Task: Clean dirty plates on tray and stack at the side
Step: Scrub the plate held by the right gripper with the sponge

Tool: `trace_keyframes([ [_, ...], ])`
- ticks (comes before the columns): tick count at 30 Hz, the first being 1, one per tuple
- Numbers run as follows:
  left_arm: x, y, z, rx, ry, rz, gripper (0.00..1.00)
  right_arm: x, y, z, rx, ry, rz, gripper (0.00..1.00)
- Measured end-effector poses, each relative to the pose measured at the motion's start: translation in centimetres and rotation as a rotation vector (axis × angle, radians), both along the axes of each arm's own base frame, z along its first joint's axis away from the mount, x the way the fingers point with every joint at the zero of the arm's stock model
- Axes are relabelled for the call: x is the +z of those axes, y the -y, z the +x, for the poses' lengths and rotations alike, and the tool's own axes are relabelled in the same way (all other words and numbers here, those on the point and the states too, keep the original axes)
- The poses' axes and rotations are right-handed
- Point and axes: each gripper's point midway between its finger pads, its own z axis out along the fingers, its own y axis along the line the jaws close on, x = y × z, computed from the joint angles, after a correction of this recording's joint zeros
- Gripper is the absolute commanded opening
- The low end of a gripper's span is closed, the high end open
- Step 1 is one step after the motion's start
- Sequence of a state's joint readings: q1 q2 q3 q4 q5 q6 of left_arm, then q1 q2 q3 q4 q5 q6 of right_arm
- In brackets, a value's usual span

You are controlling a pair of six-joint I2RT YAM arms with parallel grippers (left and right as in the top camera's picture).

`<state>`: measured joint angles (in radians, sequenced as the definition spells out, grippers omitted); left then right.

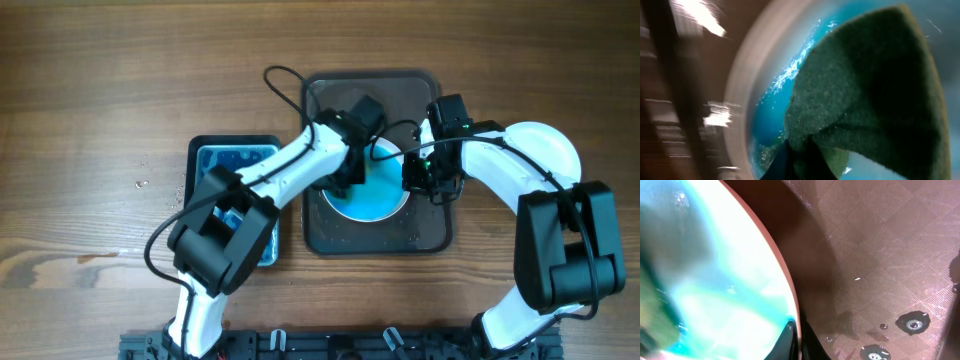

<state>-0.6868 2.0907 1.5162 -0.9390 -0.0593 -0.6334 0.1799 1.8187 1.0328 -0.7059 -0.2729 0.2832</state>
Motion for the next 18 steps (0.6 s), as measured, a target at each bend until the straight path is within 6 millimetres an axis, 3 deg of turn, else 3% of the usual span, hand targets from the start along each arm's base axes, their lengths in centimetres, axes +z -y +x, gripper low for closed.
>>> trace_keyframes([
  [4,0.4,-1.3,1.6,0.022,0.052,0.040,0.04,0.1,-0.4,0.0,0.005,0.002,0.016,0.04],
  [9,0.4,0.1,2.8,0.024,0.083,-0.039,0.04,0.0,-0.4,0.0,0.005,0.000,0.014,0.04],
  [14,0.6,4.7,4.0,0.006,0.080,-0.296,0.04,0.0,0.5,0.2,-0.021,0.002,-0.001,0.04],
  [18,0.4,9.5,2.7,-0.051,0.040,-0.455,0.04,0.0,0.6,0.3,-0.022,0.003,-0.006,0.04],
])
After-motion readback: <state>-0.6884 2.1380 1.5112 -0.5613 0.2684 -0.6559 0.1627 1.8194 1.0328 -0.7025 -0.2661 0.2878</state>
